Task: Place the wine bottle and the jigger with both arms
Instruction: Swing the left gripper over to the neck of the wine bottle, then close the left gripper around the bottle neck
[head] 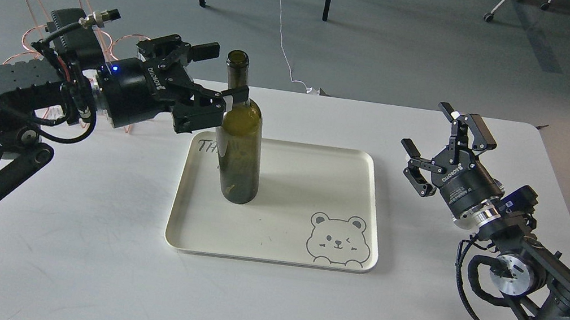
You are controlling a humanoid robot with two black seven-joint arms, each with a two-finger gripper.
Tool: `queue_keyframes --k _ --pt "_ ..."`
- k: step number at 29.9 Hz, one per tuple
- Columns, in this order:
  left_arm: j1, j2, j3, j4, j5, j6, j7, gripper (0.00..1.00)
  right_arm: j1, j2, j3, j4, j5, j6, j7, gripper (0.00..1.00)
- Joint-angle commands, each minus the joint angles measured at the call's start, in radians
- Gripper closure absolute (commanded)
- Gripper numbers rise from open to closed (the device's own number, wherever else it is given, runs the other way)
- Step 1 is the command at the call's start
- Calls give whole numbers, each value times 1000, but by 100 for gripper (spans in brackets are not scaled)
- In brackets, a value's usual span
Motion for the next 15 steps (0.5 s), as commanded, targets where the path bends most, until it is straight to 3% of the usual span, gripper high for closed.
queue_keyframes --k 1,15 --pt "-4 -16 0 2 1 0 0 3 0 0 2 1 0 -12 0 1" --pt "-21 -28 45 3 -8 2 0 12 0 2 2 1 0 -17 0 1"
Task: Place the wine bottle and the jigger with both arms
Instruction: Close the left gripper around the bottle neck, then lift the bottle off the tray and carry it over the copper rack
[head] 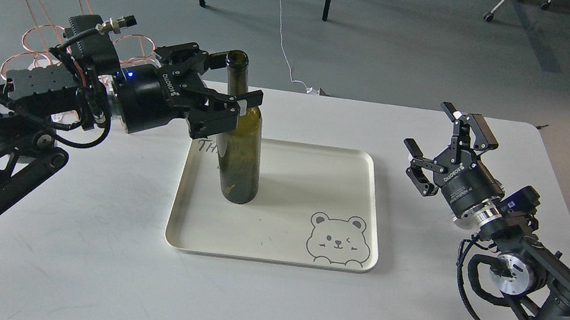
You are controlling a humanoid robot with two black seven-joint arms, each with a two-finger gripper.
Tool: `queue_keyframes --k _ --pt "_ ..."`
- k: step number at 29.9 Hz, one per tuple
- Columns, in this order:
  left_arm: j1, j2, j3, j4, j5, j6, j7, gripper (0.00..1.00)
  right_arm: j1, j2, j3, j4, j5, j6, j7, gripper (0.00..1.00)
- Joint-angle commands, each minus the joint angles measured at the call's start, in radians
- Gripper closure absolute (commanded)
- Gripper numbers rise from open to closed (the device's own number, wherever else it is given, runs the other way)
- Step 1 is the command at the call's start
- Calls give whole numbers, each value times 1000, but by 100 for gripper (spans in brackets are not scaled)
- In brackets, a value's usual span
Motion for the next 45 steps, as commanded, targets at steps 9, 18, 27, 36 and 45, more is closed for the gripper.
queue_keyframes --k 9,18,27,36,45 --pt "-18 -19 9 24 3 1 0 24 0 1 0 0 0 0 0 1" --pt "-18 -19 9 24 1 1 0 47 1 9 0 0 0 -23 0 1" --pt "-30 -16 9 24 -4 0 0 70 1 11 0 0 -1 -35 0 1" --pt "-191 57 7 26 -100 -11 0 84 1 12 0 0 -1 -57 0 1" --pt "-392 241 9 112 -280 -107 0 82 1 23 -2 0 -1 -86 0 1"
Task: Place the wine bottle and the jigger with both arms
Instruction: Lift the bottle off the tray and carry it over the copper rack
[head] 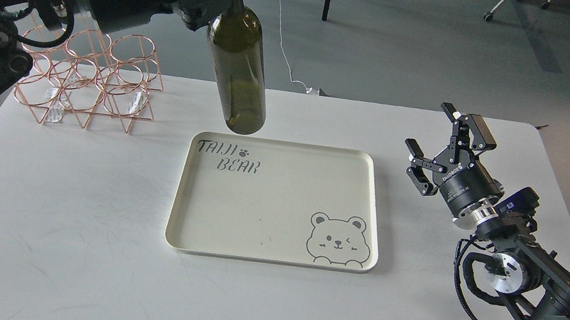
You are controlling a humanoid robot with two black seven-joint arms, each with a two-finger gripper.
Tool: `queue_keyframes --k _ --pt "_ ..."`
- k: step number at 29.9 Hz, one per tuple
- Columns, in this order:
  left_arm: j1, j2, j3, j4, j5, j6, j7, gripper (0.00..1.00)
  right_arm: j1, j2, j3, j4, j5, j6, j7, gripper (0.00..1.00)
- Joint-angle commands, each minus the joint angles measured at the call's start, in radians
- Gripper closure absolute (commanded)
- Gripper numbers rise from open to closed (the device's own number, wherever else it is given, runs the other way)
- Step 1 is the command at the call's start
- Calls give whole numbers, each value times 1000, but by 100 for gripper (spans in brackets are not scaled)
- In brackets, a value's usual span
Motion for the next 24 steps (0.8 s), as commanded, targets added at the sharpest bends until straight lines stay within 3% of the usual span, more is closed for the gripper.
queue_keyframes --k 1,11,17,24 --pt "-60 55 0 74 -38 -31 0 82 0 6 0 0 0 -20 0 1" --pt "-152 108 2 341 -92 -121 0 82 3 10 -2 -2 -5 -23 0 1" --pt "-161 107 108 384 -96 -109 0 82 0 11 -2 -2 -23 -23 0 1" --pt "-164 105 118 436 -93 -92 0 82 -2 10 -2 -2 -23 -24 0 1"
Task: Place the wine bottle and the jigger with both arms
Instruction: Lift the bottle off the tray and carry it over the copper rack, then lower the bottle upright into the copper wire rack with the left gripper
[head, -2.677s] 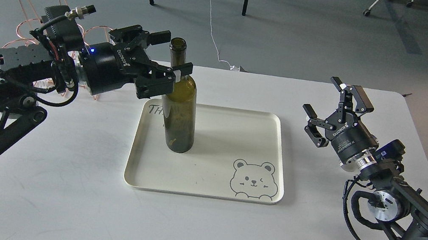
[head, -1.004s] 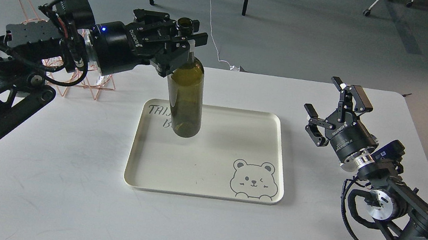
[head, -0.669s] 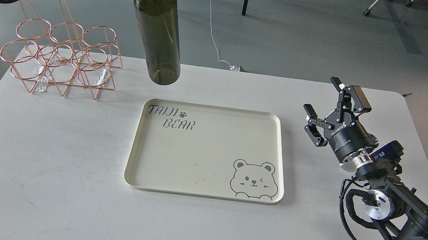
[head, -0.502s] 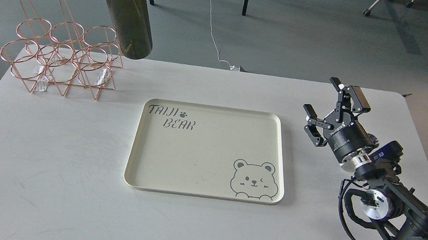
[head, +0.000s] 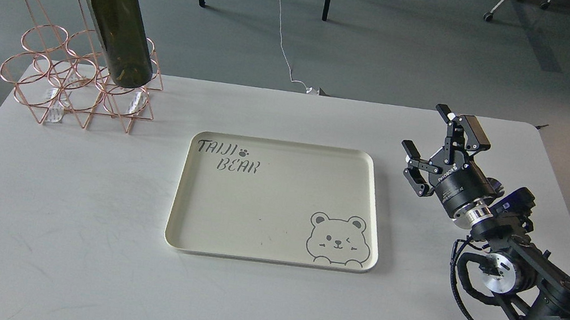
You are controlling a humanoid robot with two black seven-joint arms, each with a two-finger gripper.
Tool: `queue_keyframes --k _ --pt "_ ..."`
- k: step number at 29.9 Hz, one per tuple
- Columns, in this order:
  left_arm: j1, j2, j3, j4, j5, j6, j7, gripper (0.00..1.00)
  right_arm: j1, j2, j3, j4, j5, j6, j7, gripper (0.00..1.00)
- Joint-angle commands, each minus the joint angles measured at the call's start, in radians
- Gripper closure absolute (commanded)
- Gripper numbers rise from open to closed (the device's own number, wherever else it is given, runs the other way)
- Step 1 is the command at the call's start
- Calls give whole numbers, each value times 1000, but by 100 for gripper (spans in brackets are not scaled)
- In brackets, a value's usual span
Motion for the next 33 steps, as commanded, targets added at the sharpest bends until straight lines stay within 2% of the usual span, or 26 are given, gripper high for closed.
queue_keyframes --k 1,14,28,33 --pt "-3 -1 10 22 2 13 0 82 0 0 0 0 0 -1 0 1" --pt "-4 -9 74 81 4 92 0 82 -2 6 -12 0 0 -1 0 1" --pt "-3 -34 85 96 4 99 0 82 0 6 -12 0 0 -3 0 1" --pt "-3 -43 86 138 5 112 0 82 0 6 -11 0 0 -3 0 1"
